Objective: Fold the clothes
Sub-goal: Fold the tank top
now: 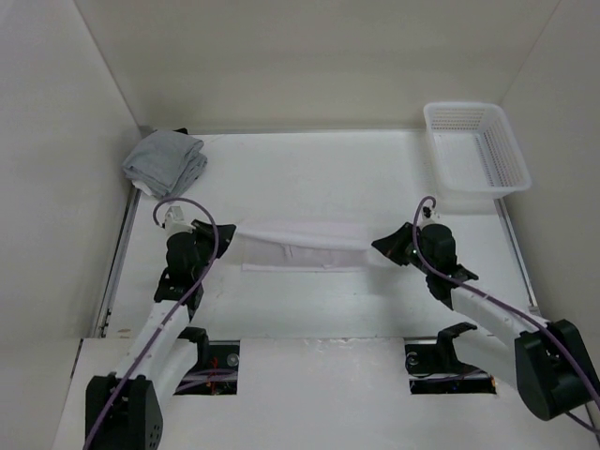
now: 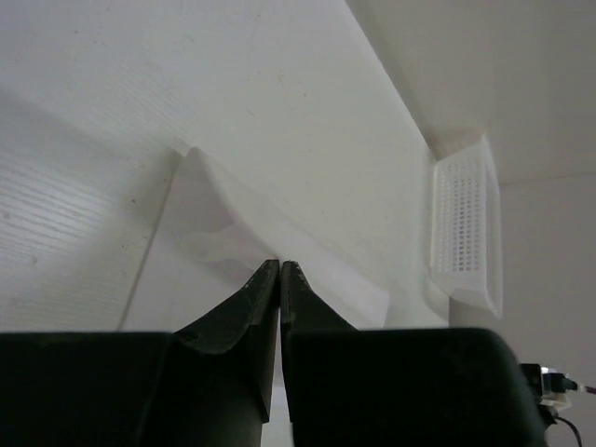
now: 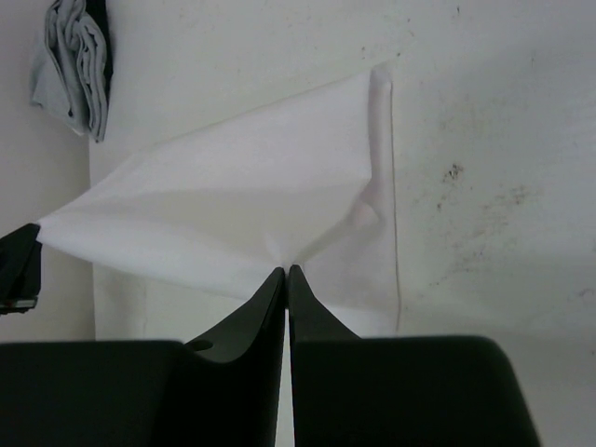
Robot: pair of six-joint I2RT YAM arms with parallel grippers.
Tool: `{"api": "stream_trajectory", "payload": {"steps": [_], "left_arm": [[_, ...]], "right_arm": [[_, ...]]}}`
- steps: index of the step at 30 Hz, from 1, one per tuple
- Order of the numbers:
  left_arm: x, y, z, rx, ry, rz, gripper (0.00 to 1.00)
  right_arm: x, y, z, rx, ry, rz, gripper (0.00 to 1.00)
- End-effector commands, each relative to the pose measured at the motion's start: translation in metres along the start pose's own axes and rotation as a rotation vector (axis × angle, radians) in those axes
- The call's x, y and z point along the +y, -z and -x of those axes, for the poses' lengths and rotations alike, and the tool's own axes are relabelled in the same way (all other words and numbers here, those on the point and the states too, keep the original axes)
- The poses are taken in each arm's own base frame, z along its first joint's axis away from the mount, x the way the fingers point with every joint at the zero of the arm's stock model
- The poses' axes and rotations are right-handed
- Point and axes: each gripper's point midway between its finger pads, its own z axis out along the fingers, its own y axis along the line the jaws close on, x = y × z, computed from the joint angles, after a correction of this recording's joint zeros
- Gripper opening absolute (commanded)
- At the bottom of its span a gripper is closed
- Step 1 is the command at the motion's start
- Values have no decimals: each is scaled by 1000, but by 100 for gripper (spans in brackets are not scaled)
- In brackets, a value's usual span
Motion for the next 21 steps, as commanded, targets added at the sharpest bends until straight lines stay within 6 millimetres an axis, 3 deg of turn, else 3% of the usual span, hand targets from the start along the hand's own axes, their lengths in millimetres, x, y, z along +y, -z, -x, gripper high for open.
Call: {"api": "stream_trajectory", "payload": {"steps": [1, 6, 11, 14, 17, 21], "left_arm": [[0, 15, -5, 19, -17, -33, 3], [40, 26, -34, 82, -42, 40, 4], [70, 31, -48, 100, -27, 101, 10], [73, 33, -48, 98, -16, 105, 17], [64, 35, -42, 88, -9, 78, 27], [38, 36, -28, 48, -8, 15, 26]], "right_arm": [[4, 11, -1, -46, 11, 8, 8], [-14, 23, -22, -26, -18, -60, 9], [-30, 23, -48, 34, -41, -98, 14], [-32, 23, -50, 39, -50, -106, 21], [-28, 23, -46, 29, -40, -95, 39], [-21, 10, -39, 43, 13, -84, 50]]}}
